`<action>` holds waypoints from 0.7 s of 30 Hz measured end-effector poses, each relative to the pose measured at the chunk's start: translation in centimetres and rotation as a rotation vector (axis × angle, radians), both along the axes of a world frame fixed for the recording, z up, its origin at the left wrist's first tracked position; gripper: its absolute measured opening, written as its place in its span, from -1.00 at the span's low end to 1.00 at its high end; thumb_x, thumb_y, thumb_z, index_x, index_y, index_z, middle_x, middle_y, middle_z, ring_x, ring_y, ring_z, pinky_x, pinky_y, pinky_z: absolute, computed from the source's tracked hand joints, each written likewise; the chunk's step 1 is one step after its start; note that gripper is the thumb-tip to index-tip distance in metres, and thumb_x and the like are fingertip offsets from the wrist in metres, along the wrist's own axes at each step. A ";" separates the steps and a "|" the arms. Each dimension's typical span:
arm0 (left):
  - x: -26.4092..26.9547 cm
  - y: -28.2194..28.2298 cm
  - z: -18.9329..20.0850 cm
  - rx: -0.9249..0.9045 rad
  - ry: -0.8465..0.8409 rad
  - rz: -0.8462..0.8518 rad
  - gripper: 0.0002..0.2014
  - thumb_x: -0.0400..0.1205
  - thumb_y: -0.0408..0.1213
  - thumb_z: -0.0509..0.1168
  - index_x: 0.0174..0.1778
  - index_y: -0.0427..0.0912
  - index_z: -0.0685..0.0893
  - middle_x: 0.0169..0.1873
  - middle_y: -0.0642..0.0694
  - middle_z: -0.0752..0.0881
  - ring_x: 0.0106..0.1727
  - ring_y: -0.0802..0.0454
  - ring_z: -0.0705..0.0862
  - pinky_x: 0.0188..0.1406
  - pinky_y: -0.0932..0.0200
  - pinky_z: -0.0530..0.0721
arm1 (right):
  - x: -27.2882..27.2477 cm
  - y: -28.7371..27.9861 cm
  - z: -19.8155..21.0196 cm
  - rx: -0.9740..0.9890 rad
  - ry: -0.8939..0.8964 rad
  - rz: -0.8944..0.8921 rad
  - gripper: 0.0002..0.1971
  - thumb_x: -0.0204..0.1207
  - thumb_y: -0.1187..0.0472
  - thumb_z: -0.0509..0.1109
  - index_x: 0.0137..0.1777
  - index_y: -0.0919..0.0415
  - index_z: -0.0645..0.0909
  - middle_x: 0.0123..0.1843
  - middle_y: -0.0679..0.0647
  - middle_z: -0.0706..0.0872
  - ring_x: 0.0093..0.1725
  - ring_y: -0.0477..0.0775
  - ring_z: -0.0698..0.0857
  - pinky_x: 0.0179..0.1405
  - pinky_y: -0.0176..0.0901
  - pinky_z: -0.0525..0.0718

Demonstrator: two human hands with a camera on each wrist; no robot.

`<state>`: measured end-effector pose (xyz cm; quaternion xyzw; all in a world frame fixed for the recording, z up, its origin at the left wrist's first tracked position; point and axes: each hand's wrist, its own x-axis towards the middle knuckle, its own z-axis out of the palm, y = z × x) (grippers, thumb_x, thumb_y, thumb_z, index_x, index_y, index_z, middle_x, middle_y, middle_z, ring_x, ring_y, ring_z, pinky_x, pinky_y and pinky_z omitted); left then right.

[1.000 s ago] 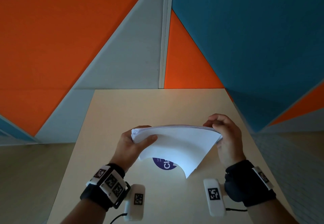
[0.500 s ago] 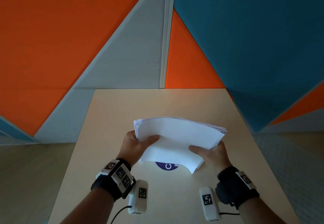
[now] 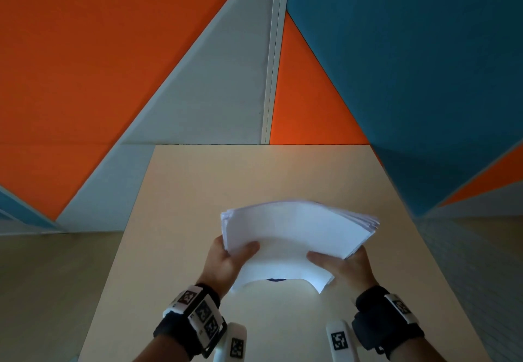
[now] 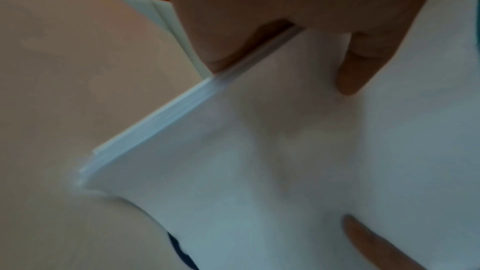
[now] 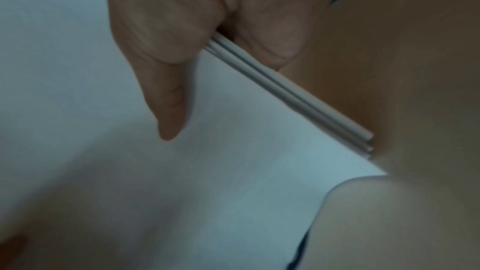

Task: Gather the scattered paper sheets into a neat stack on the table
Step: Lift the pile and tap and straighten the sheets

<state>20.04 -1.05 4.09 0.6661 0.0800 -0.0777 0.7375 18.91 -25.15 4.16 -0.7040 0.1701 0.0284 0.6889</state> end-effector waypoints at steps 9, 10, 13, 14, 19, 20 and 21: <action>0.2 0.1 0.6 0.062 -0.006 -0.021 -0.83 0.31 -0.24 0.54 -0.20 -0.07 0.83 -0.21 -0.14 0.87 -0.14 -0.15 0.84 -0.14 -0.12 0.82 | 0.2 0.0 0.3 -0.015 0.003 0.034 -0.71 0.19 0.52 0.68 -0.14 0.22 0.80 -0.14 0.13 0.90 -0.14 0.13 0.88 -0.16 0.01 0.82; 0.1 0.0 1.0 0.083 -0.018 -0.027 -0.81 0.31 -0.16 0.55 -0.18 -0.07 0.82 -0.19 -0.17 0.87 -0.13 -0.19 0.83 -0.09 -0.22 0.80 | 0.3 0.2 0.6 -0.010 -0.006 0.024 -0.72 0.20 0.52 0.68 -0.16 0.22 0.80 -0.16 0.12 0.90 -0.17 0.11 0.88 -0.21 -0.04 0.83; 0.2 0.2 1.9 0.123 -0.076 -0.018 -0.82 0.34 -0.04 0.52 -0.20 0.02 0.82 -0.17 -0.17 0.86 -0.10 -0.16 0.83 -0.03 -0.24 0.78 | 0.6 0.3 1.4 0.035 -0.072 0.015 -0.70 0.20 0.57 0.66 -0.17 0.20 0.79 -0.18 0.07 0.90 -0.21 0.02 0.88 -0.28 -0.20 0.81; 0.2 0.2 2.1 0.120 -0.088 -0.011 -0.91 0.38 -0.11 0.53 -0.22 0.12 0.82 -0.16 -0.10 0.86 -0.09 -0.10 0.82 -0.03 -0.15 0.80 | 0.7 0.2 1.6 0.043 -0.091 0.023 -0.68 0.21 0.58 0.65 -0.15 0.19 0.79 -0.17 0.06 0.90 -0.20 0.00 0.87 -0.27 -0.21 0.81; -0.6 0.7 0.9 0.224 0.012 0.018 -0.82 0.30 0.02 0.53 -0.22 0.14 0.80 -0.21 -0.05 0.87 -0.11 -0.06 0.82 0.03 -0.23 0.76 | 0.3 0.7 0.0 0.016 -0.041 0.037 -0.72 0.27 0.55 0.63 -0.18 0.16 0.79 -0.21 0.06 0.90 -0.22 0.00 0.87 -0.33 -0.24 0.77; -0.8 0.9 0.4 0.251 0.033 0.006 -0.73 0.26 0.10 0.49 -0.21 0.09 0.79 -0.21 -0.09 0.86 -0.11 -0.09 0.82 0.03 -0.27 0.74 | 0.2 0.8 -0.2 0.010 -0.025 0.033 -0.72 0.27 0.54 0.63 -0.17 0.17 0.78 -0.22 0.05 0.90 -0.24 -0.03 0.87 -0.36 -0.28 0.76; -1.0 0.9 0.1 0.258 0.043 -0.003 -0.71 0.25 0.11 0.48 -0.20 0.07 0.79 -0.21 -0.09 0.86 -0.12 -0.07 0.82 0.03 -0.28 0.73 | 0.1 0.8 -0.4 0.010 -0.016 0.035 -0.72 0.28 0.54 0.63 -0.16 0.17 0.78 -0.23 0.04 0.89 -0.25 -0.06 0.86 -0.37 -0.31 0.75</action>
